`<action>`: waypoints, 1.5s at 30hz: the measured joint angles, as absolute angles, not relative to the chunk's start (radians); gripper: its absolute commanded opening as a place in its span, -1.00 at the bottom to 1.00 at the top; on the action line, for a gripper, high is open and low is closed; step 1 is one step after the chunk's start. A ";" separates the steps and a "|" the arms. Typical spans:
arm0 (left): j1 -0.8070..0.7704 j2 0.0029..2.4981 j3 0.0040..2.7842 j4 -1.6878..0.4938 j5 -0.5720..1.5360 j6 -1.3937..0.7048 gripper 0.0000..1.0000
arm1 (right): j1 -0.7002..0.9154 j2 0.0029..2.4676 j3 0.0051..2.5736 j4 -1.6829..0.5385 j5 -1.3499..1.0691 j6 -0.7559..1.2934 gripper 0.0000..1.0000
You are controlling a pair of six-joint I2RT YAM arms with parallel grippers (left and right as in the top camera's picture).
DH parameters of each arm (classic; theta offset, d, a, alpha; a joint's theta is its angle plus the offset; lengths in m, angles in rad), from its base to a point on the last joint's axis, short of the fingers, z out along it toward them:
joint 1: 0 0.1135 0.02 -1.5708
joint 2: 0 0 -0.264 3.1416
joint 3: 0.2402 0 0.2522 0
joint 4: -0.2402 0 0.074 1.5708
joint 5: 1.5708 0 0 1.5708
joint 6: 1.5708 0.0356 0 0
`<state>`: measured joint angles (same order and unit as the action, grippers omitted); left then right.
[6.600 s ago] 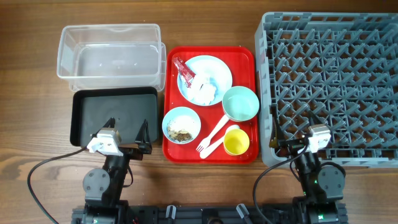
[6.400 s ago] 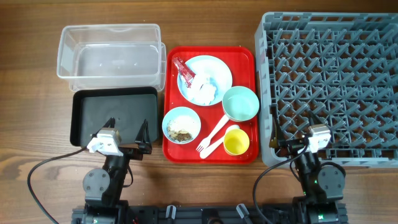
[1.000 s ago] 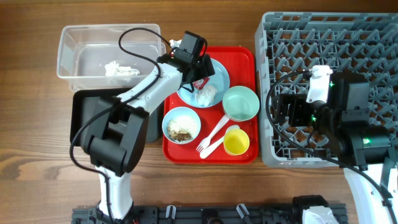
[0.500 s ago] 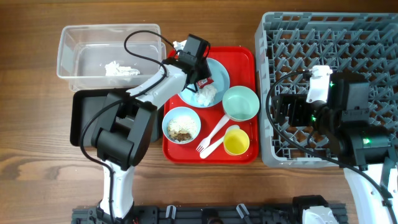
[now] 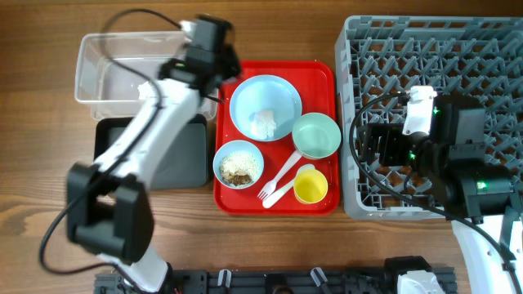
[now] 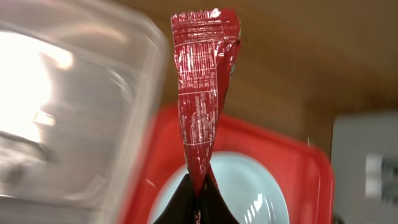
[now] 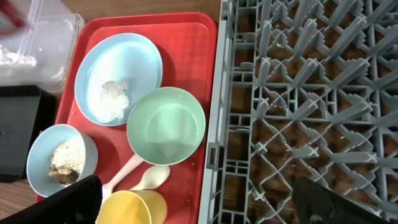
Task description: Sort waste into correct bins and load items into the dishwasher rack
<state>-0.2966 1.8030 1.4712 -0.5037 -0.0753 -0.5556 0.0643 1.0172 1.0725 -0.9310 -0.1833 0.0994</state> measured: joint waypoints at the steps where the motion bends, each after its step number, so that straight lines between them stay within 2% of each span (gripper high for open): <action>1: -0.256 1.783 1.472 -0.512 -0.081 -0.550 -0.85 | 0.064 1.017 1.073 -0.931 -0.183 0.099 1.00; 2: -0.210 1.770 1.472 -0.524 -0.085 -0.535 -0.79 | 0.064 1.017 1.073 -0.932 -0.183 0.100 0.99; 3: -0.153 1.770 1.472 -0.543 -0.086 -0.518 -0.52 | 0.064 1.017 1.073 -0.932 -0.183 0.099 0.99; 4: -0.117 1.774 1.472 -0.556 -0.090 -0.508 -0.04 | 0.064 1.017 1.073 -0.932 -0.184 0.099 0.99; 5: -0.090 1.776 1.472 -0.569 -0.092 -0.501 0.23 | 0.064 1.017 1.073 -0.932 -0.183 0.099 0.99; 7: -0.060 1.789 1.472 -0.585 -0.093 -0.490 0.38 | 0.064 1.017 1.073 -0.932 -0.183 0.099 0.99; 9: -0.069 1.794 1.472 -0.586 -0.077 -0.485 0.36 | 0.064 1.017 1.073 -0.932 -0.183 0.099 0.99; 11: -0.159 1.794 1.472 -0.600 0.012 -0.421 0.46 | 0.064 1.017 1.073 -0.935 -0.183 0.099 1.00; 13: -0.299 1.797 1.472 -0.644 0.116 -0.240 0.53 | 0.064 1.017 1.073 -0.936 -0.183 0.099 1.00; 16: -0.472 1.860 1.472 -0.662 0.165 -0.096 0.54 | 0.064 1.017 1.073 -0.936 -0.184 0.099 0.99; 20: -0.539 2.019 1.472 -0.677 0.169 -0.056 0.51 | 0.064 1.017 1.073 -0.936 -0.183 0.099 0.99; 21: -0.542 2.048 1.472 -0.687 0.157 -0.053 0.38 | 0.064 1.017 1.073 -0.937 -0.183 0.099 0.99; 22: -0.543 2.079 1.472 -0.693 0.131 -0.053 0.08 | 0.064 1.017 1.073 -0.937 -0.183 0.099 0.99; 23: -0.542 2.091 1.472 -0.693 0.113 -0.049 -0.54 | 0.064 1.017 1.073 -0.936 -0.183 0.099 1.00; 24: -0.542 2.091 1.472 -0.696 0.099 -0.043 -0.88 | 0.064 1.017 1.073 -0.937 -0.183 0.099 0.99; 25: -0.542 2.094 1.472 -0.698 0.091 -0.042 -0.92 | 0.064 1.017 1.073 -0.937 -0.183 0.099 0.99; 30: -0.511 2.075 1.472 -0.702 0.088 -0.058 -0.92 | 0.064 1.017 1.073 -0.945 -0.183 0.099 0.99; 33: -0.401 1.942 1.473 -0.686 0.074 -0.073 -0.82 | 0.064 1.017 1.073 -0.950 -0.183 0.099 0.99; 35: -0.290 1.830 1.483 -0.669 0.060 -0.076 -0.70 | 0.064 1.017 1.073 -0.950 -0.183 0.099 1.00; 38: -0.130 1.781 1.498 -0.647 0.046 -0.085 -0.36 | 0.064 1.017 1.073 -0.950 -0.183 0.099 0.99; 39: -0.089 1.792 1.498 -0.647 0.042 -0.088 0.11 | 0.064 1.017 1.073 -0.950 -0.183 0.099 0.99; 40: -0.058 1.806 1.498 -0.647 0.039 -0.090 0.24 | 0.064 1.017 1.073 -0.950 -0.183 0.099 0.99; 45: -0.054 1.825 1.497 -0.680 0.038 -0.095 0.26 | 0.064 1.017 1.073 -0.950 -0.184 0.099 0.99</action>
